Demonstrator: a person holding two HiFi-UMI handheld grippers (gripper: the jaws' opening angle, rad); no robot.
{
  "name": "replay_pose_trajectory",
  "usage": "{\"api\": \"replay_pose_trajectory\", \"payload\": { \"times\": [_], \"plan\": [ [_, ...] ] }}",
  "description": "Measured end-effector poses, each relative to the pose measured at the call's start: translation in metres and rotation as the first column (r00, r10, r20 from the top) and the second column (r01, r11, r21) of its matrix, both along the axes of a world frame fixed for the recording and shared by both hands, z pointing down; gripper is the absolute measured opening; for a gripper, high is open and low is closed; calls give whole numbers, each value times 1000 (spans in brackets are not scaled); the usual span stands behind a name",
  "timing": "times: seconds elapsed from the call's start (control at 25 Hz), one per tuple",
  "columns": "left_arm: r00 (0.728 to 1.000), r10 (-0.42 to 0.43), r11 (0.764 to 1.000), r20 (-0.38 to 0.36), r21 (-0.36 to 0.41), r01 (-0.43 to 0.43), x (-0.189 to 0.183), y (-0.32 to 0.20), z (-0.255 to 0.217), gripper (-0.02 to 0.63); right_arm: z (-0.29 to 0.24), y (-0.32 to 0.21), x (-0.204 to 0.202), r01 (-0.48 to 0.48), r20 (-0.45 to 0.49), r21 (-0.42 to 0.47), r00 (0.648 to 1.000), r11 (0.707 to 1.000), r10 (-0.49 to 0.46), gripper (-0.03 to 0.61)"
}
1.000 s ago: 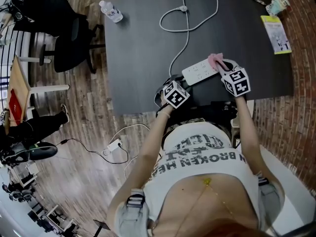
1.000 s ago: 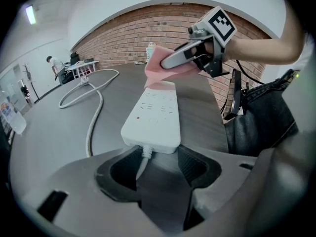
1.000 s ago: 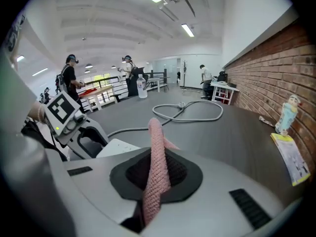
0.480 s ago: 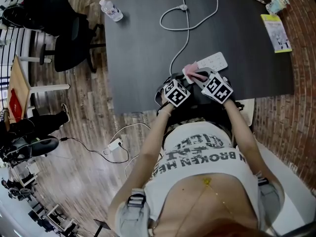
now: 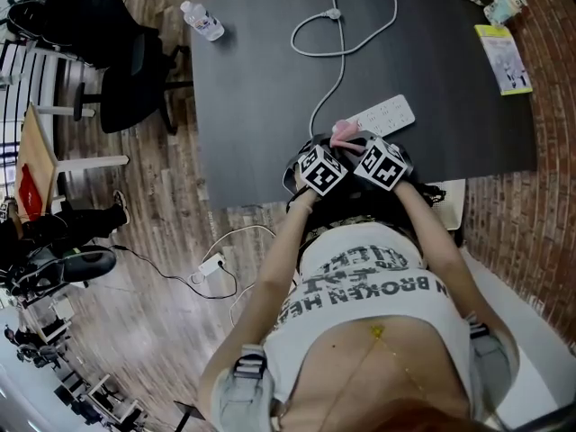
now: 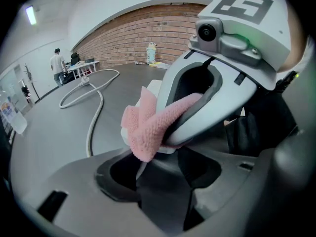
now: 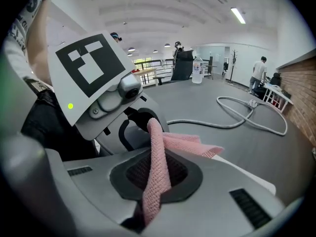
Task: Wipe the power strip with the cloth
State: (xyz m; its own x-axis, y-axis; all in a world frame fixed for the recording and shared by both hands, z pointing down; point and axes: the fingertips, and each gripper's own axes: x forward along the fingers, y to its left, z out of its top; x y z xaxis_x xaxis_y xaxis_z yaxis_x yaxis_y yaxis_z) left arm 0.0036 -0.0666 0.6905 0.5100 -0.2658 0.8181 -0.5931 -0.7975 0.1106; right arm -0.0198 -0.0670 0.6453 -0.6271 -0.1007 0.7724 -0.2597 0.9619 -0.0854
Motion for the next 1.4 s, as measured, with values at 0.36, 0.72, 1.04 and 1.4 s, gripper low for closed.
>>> {"api": "replay_pose_trajectory", "payload": {
  "times": [0.36,0.72,1.04,1.4],
  "plan": [
    [1000,-1,1000,-2,-1,1,0,0,-1,235,0,2,1,20,-26,52,999,998,-18,17],
    [1000,0,1000,1,-5,0,0,1,-1,235,0,-1,5,38,-34,39,999,999,-36,17],
    [1000,2,1000,1,-4,-2,1,1,-2,235,0,-7,17,48,-57,53,997,997,-45,17],
    [1000,4,1000,2,-5,-4,1,1,-2,235,0,-21,37,2,-67,57,998,998,1,17]
  ]
}}
